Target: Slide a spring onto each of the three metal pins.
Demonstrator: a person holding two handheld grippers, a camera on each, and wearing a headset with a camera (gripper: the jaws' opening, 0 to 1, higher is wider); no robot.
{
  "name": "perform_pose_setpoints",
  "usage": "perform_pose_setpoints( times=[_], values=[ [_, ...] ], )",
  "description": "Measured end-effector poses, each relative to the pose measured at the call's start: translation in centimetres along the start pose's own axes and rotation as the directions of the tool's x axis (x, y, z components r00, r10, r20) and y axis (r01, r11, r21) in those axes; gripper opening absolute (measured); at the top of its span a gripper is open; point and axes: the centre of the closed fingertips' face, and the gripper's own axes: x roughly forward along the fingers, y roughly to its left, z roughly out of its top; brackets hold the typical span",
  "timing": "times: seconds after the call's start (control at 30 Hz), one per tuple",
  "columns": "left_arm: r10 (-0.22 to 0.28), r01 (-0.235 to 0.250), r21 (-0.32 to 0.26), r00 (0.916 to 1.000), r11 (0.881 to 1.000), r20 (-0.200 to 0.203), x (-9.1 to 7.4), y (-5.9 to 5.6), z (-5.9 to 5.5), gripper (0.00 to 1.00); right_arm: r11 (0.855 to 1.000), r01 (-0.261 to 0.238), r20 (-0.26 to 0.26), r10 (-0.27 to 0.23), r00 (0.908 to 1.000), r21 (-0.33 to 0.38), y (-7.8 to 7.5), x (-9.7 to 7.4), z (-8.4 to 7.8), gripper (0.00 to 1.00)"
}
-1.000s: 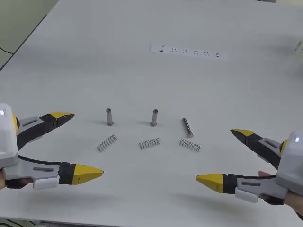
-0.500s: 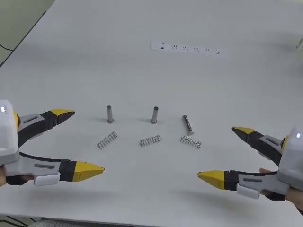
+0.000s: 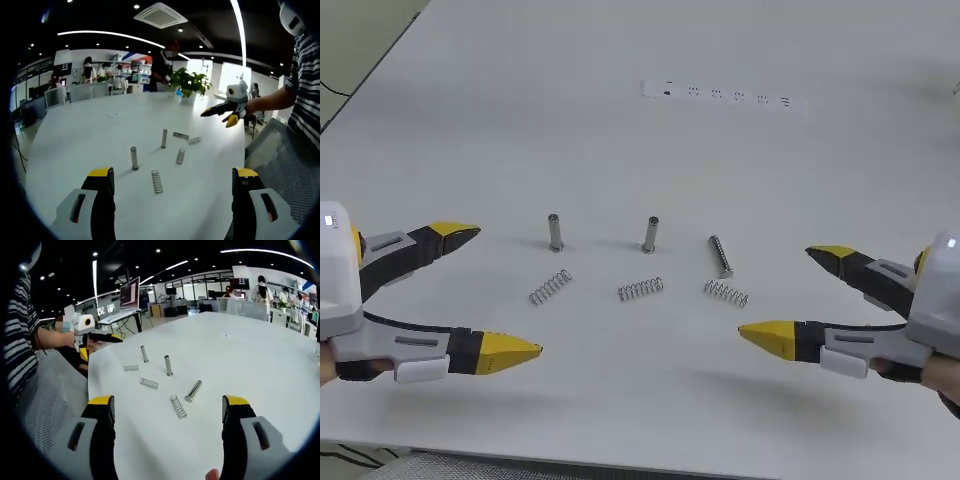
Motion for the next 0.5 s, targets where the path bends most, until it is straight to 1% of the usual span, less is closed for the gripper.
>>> perform_pose_setpoints(
  times=[0.13, 0.23, 0.4, 0.5],
  values=[
    [0.000, 0.000, -0.001, 1.0000, 1.000, -0.001, 0.0, 0.0, 0.0, 0.97, 1.000, -0.006, -0.007, 0.006, 1.0000, 0.000, -0.2, 0.6, 0.5, 0.88],
    [0.000, 0.000, -0.004, 1.0000, 1.000, -0.001, 0.1, 0.0, -0.1, 0.97, 0.999, -0.020, -0.019, 0.021, 0.9996, 0.025, -0.4, 1.1, 0.9, 0.84],
    [0.000, 0.000, -0.009, 1.0000, 1.000, -0.002, 0.0, 0.0, -0.3, 0.97, 0.999, -0.018, -0.026, 0.019, 0.9995, 0.045, -0.9, 1.9, 1.8, 0.80],
    [0.001, -0.001, -0.011, 1.0000, 1.000, -0.003, -0.1, 0.0, -0.4, 0.97, 0.997, -0.014, -0.036, 0.017, 0.9992, 0.070, -1.5, 2.5, 2.3, 0.77]
  ],
)
